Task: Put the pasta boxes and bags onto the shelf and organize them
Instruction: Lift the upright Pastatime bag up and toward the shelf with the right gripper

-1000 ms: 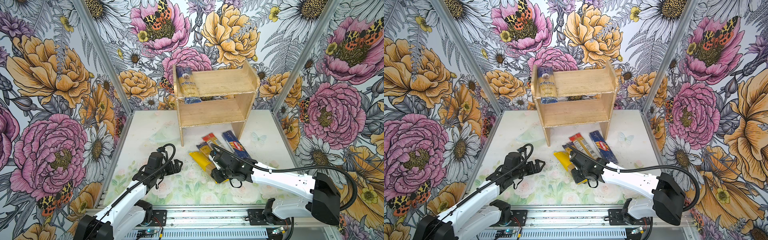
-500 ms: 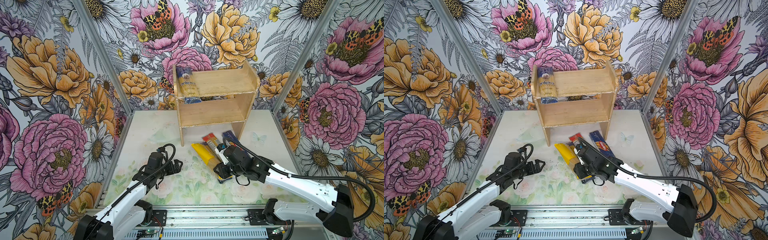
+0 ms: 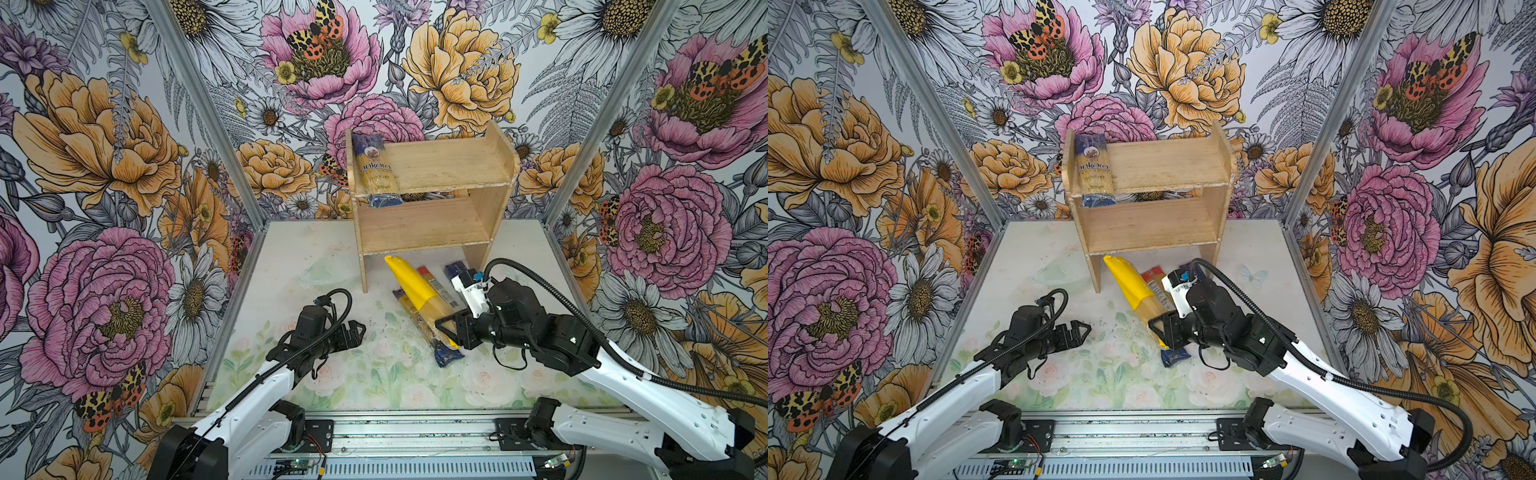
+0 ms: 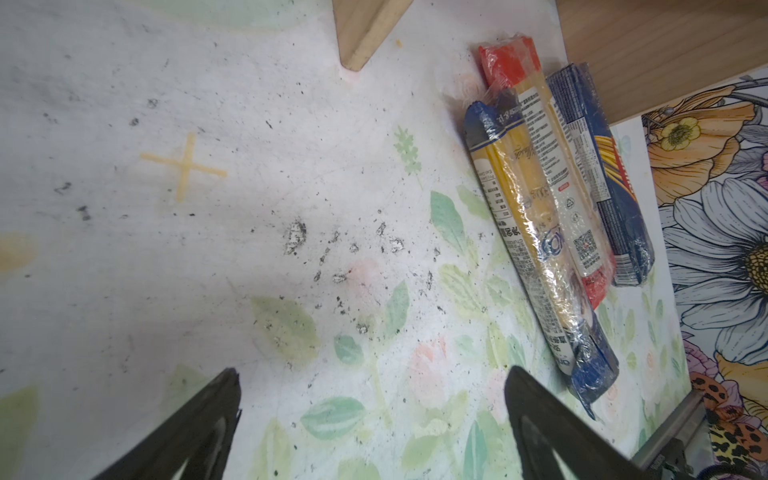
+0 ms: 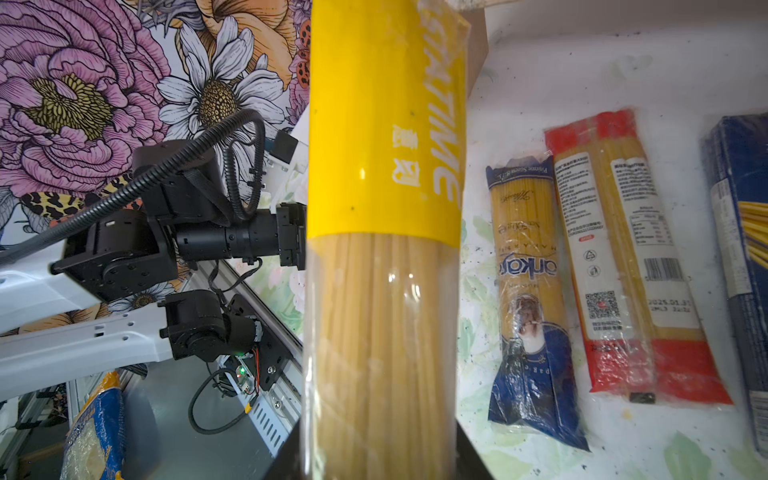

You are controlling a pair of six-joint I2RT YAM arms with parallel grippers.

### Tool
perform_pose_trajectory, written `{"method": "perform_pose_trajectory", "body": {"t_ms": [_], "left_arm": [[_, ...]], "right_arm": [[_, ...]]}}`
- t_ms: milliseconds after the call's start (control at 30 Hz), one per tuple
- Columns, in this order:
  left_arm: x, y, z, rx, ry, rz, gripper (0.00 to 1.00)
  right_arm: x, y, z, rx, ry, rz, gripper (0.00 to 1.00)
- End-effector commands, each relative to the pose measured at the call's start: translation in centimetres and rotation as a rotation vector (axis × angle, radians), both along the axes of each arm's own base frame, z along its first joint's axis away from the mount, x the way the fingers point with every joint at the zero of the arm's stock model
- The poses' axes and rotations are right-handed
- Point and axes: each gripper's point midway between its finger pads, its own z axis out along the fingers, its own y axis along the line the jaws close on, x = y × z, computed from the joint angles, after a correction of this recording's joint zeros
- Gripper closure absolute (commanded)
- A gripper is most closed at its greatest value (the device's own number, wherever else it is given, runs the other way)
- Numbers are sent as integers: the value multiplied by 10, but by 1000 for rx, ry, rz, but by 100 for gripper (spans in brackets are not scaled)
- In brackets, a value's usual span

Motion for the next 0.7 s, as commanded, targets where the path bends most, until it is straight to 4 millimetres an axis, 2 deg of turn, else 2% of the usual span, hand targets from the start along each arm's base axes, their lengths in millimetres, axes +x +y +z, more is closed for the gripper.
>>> {"method": "perform_pose_trajectory", "body": {"t_ms": [0,233,400,667], "left_arm": [[2,-2,3,-9,-25,-22,1],[1,-1,6,-10,-35,-18,1],[2,-2,7,-11,-34,-22,1],[2,-1,8,-9,-38,-20,1]], "right_arm": [[7,-4,76,159,-169,-35,100],[8,-20,123,151,-283,-61,100],[14,-22,157,134,-372,-54,100],[23,-35,200,104,-513,-96,100]]}}
